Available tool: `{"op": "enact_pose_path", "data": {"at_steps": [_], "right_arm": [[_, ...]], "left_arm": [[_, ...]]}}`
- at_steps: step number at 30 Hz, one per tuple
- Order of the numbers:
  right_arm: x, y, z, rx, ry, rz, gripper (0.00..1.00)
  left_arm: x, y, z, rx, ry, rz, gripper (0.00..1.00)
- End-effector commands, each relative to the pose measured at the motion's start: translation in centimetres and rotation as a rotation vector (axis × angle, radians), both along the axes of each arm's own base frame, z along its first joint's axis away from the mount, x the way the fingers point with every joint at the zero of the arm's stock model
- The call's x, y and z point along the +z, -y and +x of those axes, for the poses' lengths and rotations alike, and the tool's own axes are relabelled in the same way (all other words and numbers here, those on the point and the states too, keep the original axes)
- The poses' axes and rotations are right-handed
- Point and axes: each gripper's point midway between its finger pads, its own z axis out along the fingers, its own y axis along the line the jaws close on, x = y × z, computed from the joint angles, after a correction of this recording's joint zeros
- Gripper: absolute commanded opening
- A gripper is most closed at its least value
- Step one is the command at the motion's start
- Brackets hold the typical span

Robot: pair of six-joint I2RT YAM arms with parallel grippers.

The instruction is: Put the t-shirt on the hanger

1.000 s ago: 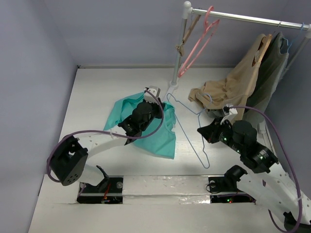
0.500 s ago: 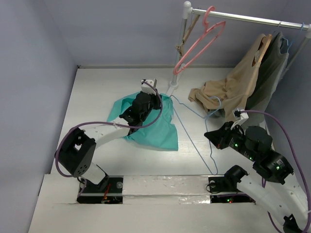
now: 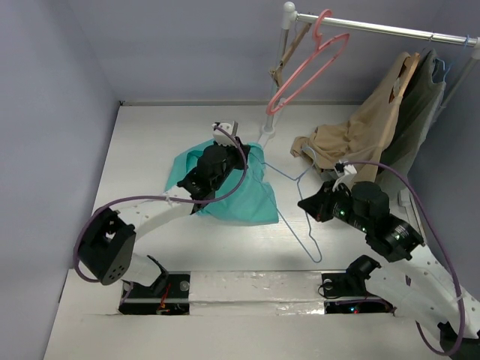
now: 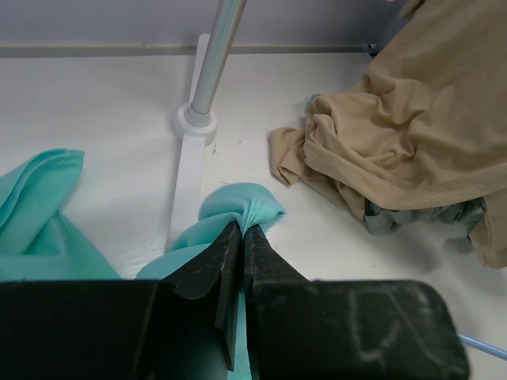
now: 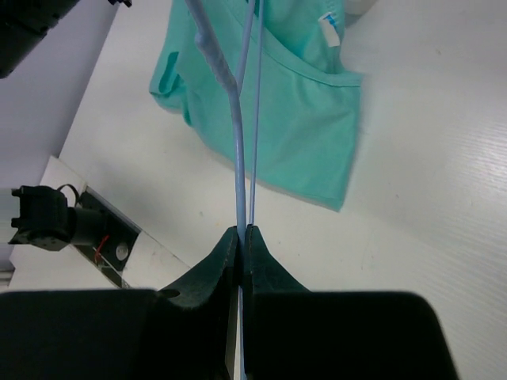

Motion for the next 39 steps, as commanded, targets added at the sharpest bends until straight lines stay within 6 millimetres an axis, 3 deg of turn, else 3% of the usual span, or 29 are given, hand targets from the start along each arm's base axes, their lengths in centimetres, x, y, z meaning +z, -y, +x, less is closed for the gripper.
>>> {"op": "enact_pose_path", "data": {"at_steps": [1,5,14,17,22,28,31,39], "right_arm": [[3.7,-1.9,0.6,0.046,0.128,0.090,0.00],[5.8,-2.4,-0.5,0.081,0.147,0.125,0.00],[7.6,-1.9,-3.6,0.156,0.139,0.180,0.00],[7.2,-1.9,-2.8,0.126,0.143,0.163,0.00],[6.0,-3.3,0.2,0.085,0.180,0.138,0.00],[8.6,-4.5,3.2,0.015,0.323,0.185,0.00],[8.8,-5.2,4.3,-0.027,0.346,0.191,0.00],[7.2,-8.8,6.2,-0.143,0.419,0.098,0.00]], "left_arm": [[2.5,-0.2,-0.9,-0.003,0.054,-0.064,0.00],[1.7,-0.5,-0.6,0.017,0.042,-0.040,0.00],[4.5,-1.0,-0.2,0.042,0.090,-0.034,0.00],[5.3,-0.8,-0.8,0.018,0.093,-0.067,0.00],[4.8,-0.1,-2.9,-0.022,0.074,-0.088,0.00],[4.5,-0.7,-4.7,-0.028,0.056,-0.096,0.00],[4.8,-0.7,-5.6,-0.041,0.054,-0.104,0.00],[10.2,0.4,-9.9,-0.116,0.115,-0.179,0.00]]}}
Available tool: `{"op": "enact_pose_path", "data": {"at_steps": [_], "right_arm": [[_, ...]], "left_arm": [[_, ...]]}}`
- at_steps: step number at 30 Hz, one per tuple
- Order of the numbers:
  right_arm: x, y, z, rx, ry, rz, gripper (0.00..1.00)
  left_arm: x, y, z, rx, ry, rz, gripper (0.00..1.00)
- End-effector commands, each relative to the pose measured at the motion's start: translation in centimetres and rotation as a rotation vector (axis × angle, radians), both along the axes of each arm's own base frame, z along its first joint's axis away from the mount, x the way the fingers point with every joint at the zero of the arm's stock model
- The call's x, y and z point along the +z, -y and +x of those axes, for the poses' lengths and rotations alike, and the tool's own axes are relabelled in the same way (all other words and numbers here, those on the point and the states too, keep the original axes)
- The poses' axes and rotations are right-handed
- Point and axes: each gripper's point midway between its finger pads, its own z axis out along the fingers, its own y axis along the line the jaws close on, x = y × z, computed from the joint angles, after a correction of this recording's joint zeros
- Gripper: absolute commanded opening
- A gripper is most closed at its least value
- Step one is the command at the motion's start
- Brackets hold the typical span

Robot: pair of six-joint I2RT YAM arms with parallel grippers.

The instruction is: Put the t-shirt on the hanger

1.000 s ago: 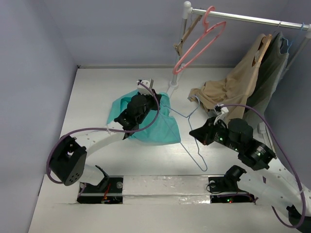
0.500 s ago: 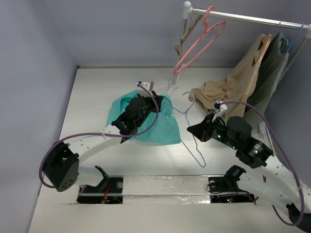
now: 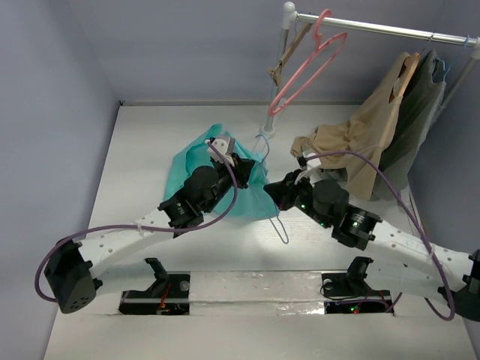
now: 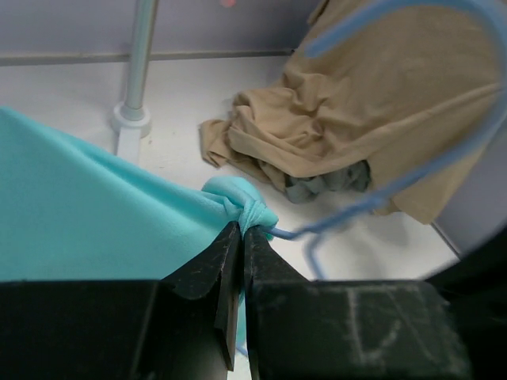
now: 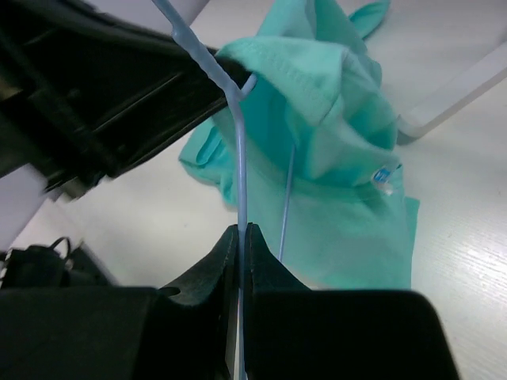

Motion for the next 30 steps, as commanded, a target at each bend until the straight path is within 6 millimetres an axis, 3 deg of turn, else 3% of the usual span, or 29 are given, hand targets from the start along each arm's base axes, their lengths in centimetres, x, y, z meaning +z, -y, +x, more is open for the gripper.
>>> {"op": "enact_pose_path", "data": {"at_steps": [1,2,4,6,11,14,16,19,22,26,30], "right_arm": [[3.6,-0.5,2.6,-0.155,0.161,0.082,0.00],[4.4,-0.9,2.8,-0.164,0.185,0.118,0.00],[4.0,-1.0,3.9,-0.221,0.196,0.122,0.00],[5.3,-1.0,4.3,-0.239,0.225,0.156,0.00],[8.1,-1.4,1.8,-0.177,0.293,0.200,0.00],[9.3,-0.5,0.7,-0.184,0.334,0.225,0.00],[9.3,0.3,1.3,-0.237,0.358,0.199,0.00],[9.6,0.0,2.5,-0.295,0.424,0.165,0.00],[11.2,-1.0,3.2,-0.313,0.482,0.196,0.00],[13.6,-0.5,2.9,-0.332,0.529,0.312,0.00],[13.2,-1.7,3.9,-0.361,0.579,0.260,0.00]], "left_arm": [[5.5,0.0,-2.0,-0.028,0.070,-0.114,0.00],[6.5,-0.1,-2.9,-0.041,0.079,-0.137,0.00],[7.5,-0.7,-3.6,-0.023,0.083,-0.167,0.00],[8.6,-2.2,-4.0,0.030,0.092,-0.193,0.00],[9.5,-4.3,-4.1,0.104,0.098,-0.179,0.00],[9.9,-3.3,-4.6,0.045,0.106,-0.204,0.00],[9.7,-1.9,-5.4,-0.014,0.099,-0.211,0.00],[9.7,-0.3,-7.0,-0.083,0.101,-0.225,0.00],[10.8,-0.4,-8.2,-0.090,0.119,-0.247,0.00],[11.8,-1.6,-9.7,-0.099,0.128,-0.292,0.00],[11.3,-2.0,-9.8,-0.087,0.128,-0.281,0.00]]}}
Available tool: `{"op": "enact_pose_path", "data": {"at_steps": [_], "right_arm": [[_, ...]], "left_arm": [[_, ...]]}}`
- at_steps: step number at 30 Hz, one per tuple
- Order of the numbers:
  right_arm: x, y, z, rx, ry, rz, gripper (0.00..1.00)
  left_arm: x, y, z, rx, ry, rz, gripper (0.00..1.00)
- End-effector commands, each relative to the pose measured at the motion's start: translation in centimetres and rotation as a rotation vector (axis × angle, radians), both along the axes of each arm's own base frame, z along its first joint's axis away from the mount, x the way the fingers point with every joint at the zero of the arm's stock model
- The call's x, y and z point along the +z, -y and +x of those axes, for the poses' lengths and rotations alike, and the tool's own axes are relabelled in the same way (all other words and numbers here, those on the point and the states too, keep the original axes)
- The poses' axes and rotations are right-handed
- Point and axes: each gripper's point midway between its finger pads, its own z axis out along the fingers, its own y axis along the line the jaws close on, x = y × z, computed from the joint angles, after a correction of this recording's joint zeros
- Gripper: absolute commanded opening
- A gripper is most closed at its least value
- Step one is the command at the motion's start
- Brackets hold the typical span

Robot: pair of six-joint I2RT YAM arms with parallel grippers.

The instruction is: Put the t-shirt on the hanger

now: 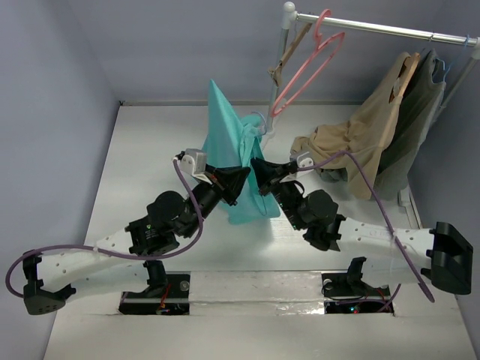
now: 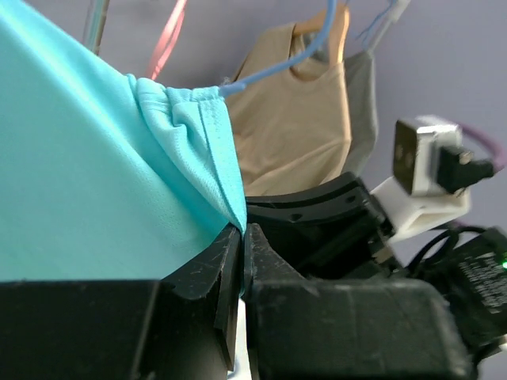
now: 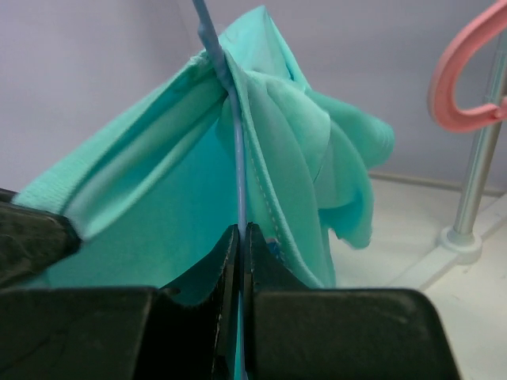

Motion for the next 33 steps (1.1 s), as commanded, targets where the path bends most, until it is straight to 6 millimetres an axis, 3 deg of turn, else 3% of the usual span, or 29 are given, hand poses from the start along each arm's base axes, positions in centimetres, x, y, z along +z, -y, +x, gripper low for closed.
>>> {"op": "enact_pose_path", "data": {"at_steps": [1,4,6,11,13,16,17,20,25,28,31,33], "right_arm": [[5.7,1.2,-0.2,-0.045,0.128,0.179,0.00],[5.3,2.6,-1.3,-0.011,0.137,0.240,0.00],[6.2,4.1,-2.1,-0.010,0.168,0.285,0.00],[8.3,3.2,-1.4,-0.055,0.249,0.226,0.00],[8.7,2.8,-1.8,-0.019,0.256,0.250,0.00],[9.2,4.8,-3.1,0.008,0.270,0.329,0.00],[8.3,5.4,-3.4,0.010,0.265,0.333,0.00],[9.0,7.3,-5.0,0.053,0.283,0.375,0.00],[8.5,8.3,-6.2,0.106,0.268,0.370,0.00],[8.2,8.4,-6.8,0.146,0.247,0.362,0.00],[7.9,8.7,-7.1,0.162,0.228,0.360,0.00],[8.0,8.7,-7.5,0.183,0.227,0.357,0.00]], "left_arm": [[1.0,-0.9,-0.1,0.027,0.021,-0.022,0.00],[0.9,-3.2,1.2,0.153,0.010,-0.011,0.01],[1.0,-3.2,1.2,0.146,0.008,-0.013,0.00],[0.0,1.5,0.1,-0.018,0.005,-0.012,0.00],[-0.1,1.9,0.2,-0.020,0.000,0.005,0.00],[-0.3,0.3,0.8,0.043,-0.013,0.004,0.20],[-0.1,-0.5,0.8,0.065,-0.012,-0.001,0.35],[-0.5,-1.9,2.1,0.147,-0.012,0.043,0.60],[0.6,-4.2,5.8,0.255,0.003,0.059,0.63],[2.0,-4.5,8.1,0.240,0.030,0.031,0.62],[3.5,-3.2,9.0,0.202,0.079,0.041,0.62],[3.3,-2.7,10.3,0.217,0.086,0.079,0.63]]}}
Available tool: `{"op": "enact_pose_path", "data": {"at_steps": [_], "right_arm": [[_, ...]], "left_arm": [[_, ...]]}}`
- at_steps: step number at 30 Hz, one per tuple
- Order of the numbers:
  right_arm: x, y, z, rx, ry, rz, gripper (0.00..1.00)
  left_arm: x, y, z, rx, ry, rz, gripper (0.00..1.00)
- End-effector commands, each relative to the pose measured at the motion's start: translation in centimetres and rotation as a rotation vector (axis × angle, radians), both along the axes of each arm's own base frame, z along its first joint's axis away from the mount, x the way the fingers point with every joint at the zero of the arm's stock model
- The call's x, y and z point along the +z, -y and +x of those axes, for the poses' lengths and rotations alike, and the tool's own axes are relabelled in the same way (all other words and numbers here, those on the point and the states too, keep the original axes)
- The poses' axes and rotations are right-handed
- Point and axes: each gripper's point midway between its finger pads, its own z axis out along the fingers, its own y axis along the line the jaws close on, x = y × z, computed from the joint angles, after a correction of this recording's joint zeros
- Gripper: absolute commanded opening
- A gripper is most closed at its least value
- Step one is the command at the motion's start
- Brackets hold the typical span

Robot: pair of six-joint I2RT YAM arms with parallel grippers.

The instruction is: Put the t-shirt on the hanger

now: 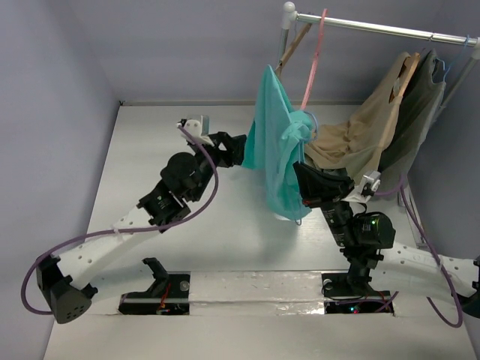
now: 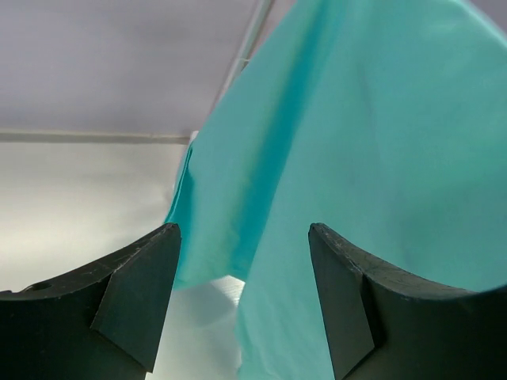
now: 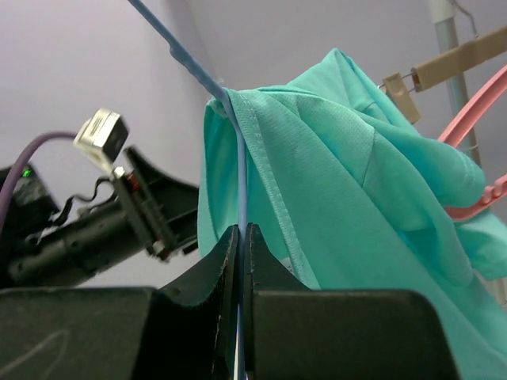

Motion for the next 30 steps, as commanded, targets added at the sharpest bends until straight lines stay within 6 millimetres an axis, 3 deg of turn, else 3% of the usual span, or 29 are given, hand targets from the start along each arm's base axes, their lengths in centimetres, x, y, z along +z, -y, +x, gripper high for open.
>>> {"op": "enact_pose_path", "data": {"at_steps": [1,4,8,12,16,19,21,23,26,30], "right_arm": [[0.8,-0.2,-1.4,0.083,0.023,0.020,0.00],[1.2,-0.1,-1.8,0.101,0.026,0.015,0.00],[1.3,0.3,-2.2,0.116,0.031,0.022,0.00],[1.5,0.4,-2.7,0.137,0.041,0.025,0.00],[1.5,0.4,-2.8,0.143,0.042,0.027,0.00],[1.5,0.3,-2.7,0.141,0.041,0.021,0.00],[1.6,0.5,-2.7,0.140,0.043,0.026,0.00],[1.6,0.5,-2.7,0.138,0.041,0.027,0.00],[1.7,0.6,-2.7,0.136,0.043,0.033,0.00],[1.6,0.8,-2.7,0.130,0.044,0.035,0.00]], "left_arm": [[4.7,1.4,0.5,-0.069,0.114,-0.030,0.63],[3.9,2.5,1.9,-0.096,0.129,0.004,0.64],[2.6,4.8,2.1,-0.178,0.149,0.022,0.64],[1.2,5.6,3.3,-0.192,0.139,0.040,0.64],[1.5,6.7,3.3,-0.237,0.169,0.033,0.62],[1.7,7.1,3.3,-0.249,0.186,0.025,0.50],[2.1,7.8,3.1,-0.282,0.200,0.016,0.34],[2.4,8.2,3.4,-0.287,0.203,0.008,0.12],[2.3,8.6,3.4,-0.304,0.203,0.008,0.00],[2.2,7.9,3.2,-0.284,0.195,0.003,0.00]]}}
